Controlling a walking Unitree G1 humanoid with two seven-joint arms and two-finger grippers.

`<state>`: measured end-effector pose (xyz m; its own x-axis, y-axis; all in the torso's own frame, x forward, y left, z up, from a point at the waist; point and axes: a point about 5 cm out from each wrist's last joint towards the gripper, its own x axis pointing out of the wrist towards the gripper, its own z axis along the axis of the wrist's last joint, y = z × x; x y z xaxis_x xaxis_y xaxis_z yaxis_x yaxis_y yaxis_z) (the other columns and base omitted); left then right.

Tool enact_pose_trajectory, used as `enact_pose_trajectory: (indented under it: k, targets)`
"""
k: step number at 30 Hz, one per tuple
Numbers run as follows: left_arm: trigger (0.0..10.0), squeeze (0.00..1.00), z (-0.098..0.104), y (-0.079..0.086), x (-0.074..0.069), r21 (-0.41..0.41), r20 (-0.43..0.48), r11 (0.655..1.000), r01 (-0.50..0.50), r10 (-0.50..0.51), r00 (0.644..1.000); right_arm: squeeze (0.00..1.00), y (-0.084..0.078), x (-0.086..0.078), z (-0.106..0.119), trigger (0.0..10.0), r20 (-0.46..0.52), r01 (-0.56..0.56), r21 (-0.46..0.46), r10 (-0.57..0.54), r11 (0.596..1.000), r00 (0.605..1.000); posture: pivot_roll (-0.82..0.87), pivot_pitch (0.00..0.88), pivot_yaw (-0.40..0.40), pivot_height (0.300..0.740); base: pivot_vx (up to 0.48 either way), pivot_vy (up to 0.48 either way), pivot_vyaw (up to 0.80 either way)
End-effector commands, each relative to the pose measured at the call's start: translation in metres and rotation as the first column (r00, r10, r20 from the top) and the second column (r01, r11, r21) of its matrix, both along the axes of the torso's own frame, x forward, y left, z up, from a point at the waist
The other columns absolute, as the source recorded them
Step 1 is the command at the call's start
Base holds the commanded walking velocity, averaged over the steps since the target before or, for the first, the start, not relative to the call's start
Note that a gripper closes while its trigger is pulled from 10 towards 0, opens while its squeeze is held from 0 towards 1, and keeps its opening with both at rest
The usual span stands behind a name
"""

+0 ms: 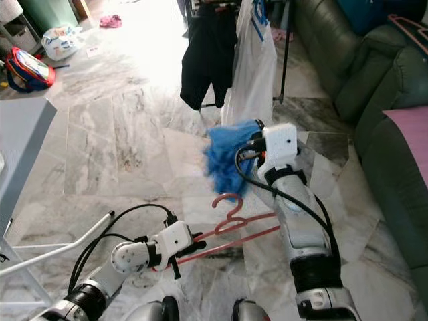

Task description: Hang hanger

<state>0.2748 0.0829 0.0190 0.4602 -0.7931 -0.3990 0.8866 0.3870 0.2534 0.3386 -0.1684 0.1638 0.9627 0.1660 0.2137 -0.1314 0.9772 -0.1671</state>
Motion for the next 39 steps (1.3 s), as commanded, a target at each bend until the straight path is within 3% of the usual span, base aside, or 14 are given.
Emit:
enact_pose_trajectory:
  k: [1, 5, 7, 9, 14, 18, 20, 21, 23, 25, 29, 32, 33, 39]
  targets:
    - [0.0, 0.0, -0.004, 0.007, -0.002, 0.011, -0.011, 1.0, -0.02, 0.02, 1.0, 0.0, -0.021, 0.0, 0.002, 0.0, 0.003, 0.111, -0.011, -0.11, 0.994, 0.994, -0.06, 0.192, 0.049, 0.74, 0.0, 0.0, 0.0]
    - [0.0, 0.0, -0.001, 0.016, 0.005, -0.017, 0.017, 0.992, -0.122, 0.122, 0.992, 0.0, -0.052, -0.005, -0.009, 0.0, -0.035, 0.282, -0.093, -0.286, 0.955, 0.958, -0.06, 0.189, 0.052, 0.74, 0.0, 0.0, 0.0]
    - [0.0, 0.0, 0.005, 0.024, 0.013, -0.074, 0.037, 0.972, -0.221, 0.224, 0.974, 0.0, -0.074, -0.013, -0.018, 0.0, -0.039, 0.398, -0.161, -0.409, 0.903, 0.912, -0.06, 0.187, 0.052, 0.74, 0.0, 0.0, 0.0]
    - [0.0, 0.0, 0.007, 0.026, 0.015, -0.1, 0.041, 0.962, -0.253, 0.258, 0.965, 0.0, -0.082, -0.016, -0.021, 0.0, -0.036, 0.436, -0.187, -0.45, 0.88, 0.892, -0.06, 0.187, 0.052, 0.74, 0.0, 0.0, 0.0]
    - [0.0, 0.0, 0.017, 0.04, 0.023, -0.241, 0.002, 0.898, -0.369, 0.381, 0.925, 0.0, -0.118, -0.034, -0.039, 0.0, -0.074, 0.622, -0.195, -0.644, 0.758, 0.761, -0.06, 0.181, 0.053, 0.74, 0.0, 0.0, 0.0]
    - [0.0, 0.0, 0.017, 0.046, 0.024, -0.261, -0.03, 0.872, -0.414, 0.421, 0.907, 0.0, -0.127, -0.04, -0.048, 0.0, -0.109, 0.67, -0.182, -0.692, 0.719, 0.713, -0.06, 0.179, 0.054, 0.74, 0.0, 0.0, 0.0]
    - [0.0, 0.0, 0.013, 0.054, 0.027, -0.248, -0.073, 0.824, -0.51, 0.509, 0.858, 0.0, -0.123, -0.044, -0.063, 0.0, -0.184, 0.671, -0.16, -0.689, 0.724, 0.701, -0.05, 0.175, 0.049, 0.74, 0.0, 0.0, 0.0]
    - [1.3, 0.0, 0.011, 0.056, 0.029, -0.238, -0.087, 0.799, -0.552, 0.548, 0.832, 0.0, -0.119, -0.045, -0.07, 0.0, -0.21, 0.661, -0.166, -0.681, 0.732, 0.701, -0.05, 0.174, 0.046, 0.74, 0.0, 0.0, 0.0]
    - [1.8, 0.0, 0.011, 0.057, 0.029, -0.24, -0.102, 0.789, -0.565, 0.558, 0.823, 0.0, -0.117, -0.045, -0.072, 0.0, -0.219, 0.659, -0.167, -0.679, 0.734, 0.701, -0.05, 0.173, 0.046, 0.74, 0.0, 0.0, 0.0]
    - [5.5, 0.0, 0.004, 0.059, 0.028, -0.211, -0.129, 0.758, -0.617, 0.604, 0.786, 0.0, -0.109, -0.05, -0.086, 0.0, -0.278, 0.656, -0.126, -0.661, 0.744, 0.697, -0.05, 0.166, 0.041, 0.74, 0.0, 0.0, 0.0]
    - [6.4, 0.0, 0.0, 0.055, 0.022, -0.217, -0.153, 0.778, -0.589, 0.569, 0.808, 0.0, -0.107, -0.051, -0.091, 0.0, -0.3, 0.652, -0.114, -0.652, 0.75, 0.697, -0.05, 0.162, 0.038, 0.74, 0.0, 0.0, 0.0]
    - [5.8, 0.0, -0.004, 0.051, 0.017, -0.204, -0.163, 0.809, -0.552, 0.527, 0.834, 0.0, -0.104, -0.049, -0.091, 0.0, -0.303, 0.638, -0.097, -0.633, 0.764, 0.712, -0.05, 0.161, 0.037, 0.74, 0.0, 0.0, 0.0]
    - [5.1, 0.0, -0.008, 0.046, 0.012, -0.166, -0.154, 0.86, -0.482, 0.461, 0.874, 0.0, -0.102, -0.043, -0.083, 0.0, -0.27, 0.627, -0.097, -0.627, 0.773, 0.731, -0.05, 0.162, 0.037, 0.74, 0.0, 0.0, 0.0]
    - [4.1, 0.0, -0.012, 0.034, 0.003, -0.088, -0.144, 0.955, -0.285, 0.271, 0.952, 0.0, -0.103, -0.019, -0.046, 0.0, -0.14, 0.616, -0.033, -0.613, 0.787, 0.777, -0.05, 0.169, 0.044, 0.74, 0.0, 0.0, 0.0]
